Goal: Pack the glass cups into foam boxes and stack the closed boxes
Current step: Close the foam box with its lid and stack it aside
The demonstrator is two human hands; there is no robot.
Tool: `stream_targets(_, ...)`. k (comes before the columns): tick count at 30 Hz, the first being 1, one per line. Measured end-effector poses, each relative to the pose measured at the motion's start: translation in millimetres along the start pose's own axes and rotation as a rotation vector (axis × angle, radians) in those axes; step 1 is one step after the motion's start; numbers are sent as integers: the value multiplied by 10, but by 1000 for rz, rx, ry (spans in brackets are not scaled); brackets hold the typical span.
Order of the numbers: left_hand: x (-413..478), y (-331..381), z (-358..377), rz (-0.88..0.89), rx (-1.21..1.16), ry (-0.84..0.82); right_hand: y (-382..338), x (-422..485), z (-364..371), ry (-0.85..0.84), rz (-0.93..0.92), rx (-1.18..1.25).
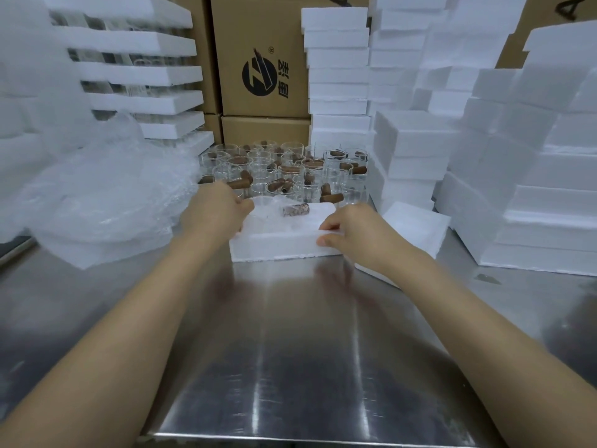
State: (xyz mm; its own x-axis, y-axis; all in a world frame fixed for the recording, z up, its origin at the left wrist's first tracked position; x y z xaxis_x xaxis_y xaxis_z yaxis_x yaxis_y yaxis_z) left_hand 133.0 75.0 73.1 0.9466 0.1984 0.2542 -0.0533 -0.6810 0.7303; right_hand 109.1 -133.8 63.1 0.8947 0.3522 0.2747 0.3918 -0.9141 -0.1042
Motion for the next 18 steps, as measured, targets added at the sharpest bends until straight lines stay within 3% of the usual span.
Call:
stream_targets(2,14,-47,-82,-25,-130,28,3,-6,-7,-7,-10,-18)
stream_targets(5,59,-150,-422,-44,-316,216,88,-10,-147,28,48,90)
stream_targets(8,87,-221,-393,-116,-262,84,261,-32,-361,94,125,99)
stream_targets(12,9,-204,-99,-202,-248,-187,582,-141,-312,-152,343,-153)
stream_targets(18,-25,-200,-144,-242,-311,-197,553,-336,-111,-520,363,-192)
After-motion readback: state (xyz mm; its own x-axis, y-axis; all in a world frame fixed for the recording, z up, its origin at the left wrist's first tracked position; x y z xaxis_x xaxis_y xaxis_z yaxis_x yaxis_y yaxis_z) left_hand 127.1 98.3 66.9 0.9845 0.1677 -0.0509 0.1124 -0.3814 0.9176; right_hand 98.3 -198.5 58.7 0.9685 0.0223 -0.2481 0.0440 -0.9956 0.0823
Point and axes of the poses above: each hand's wrist, its own x-axis towards the middle knuckle, its own z-axis out of the palm, y = z × x, the point moved 9 cm from there along x, towards the middle knuckle, and after that the axes turned 14 degrees about -x, right-handed, at the moved point
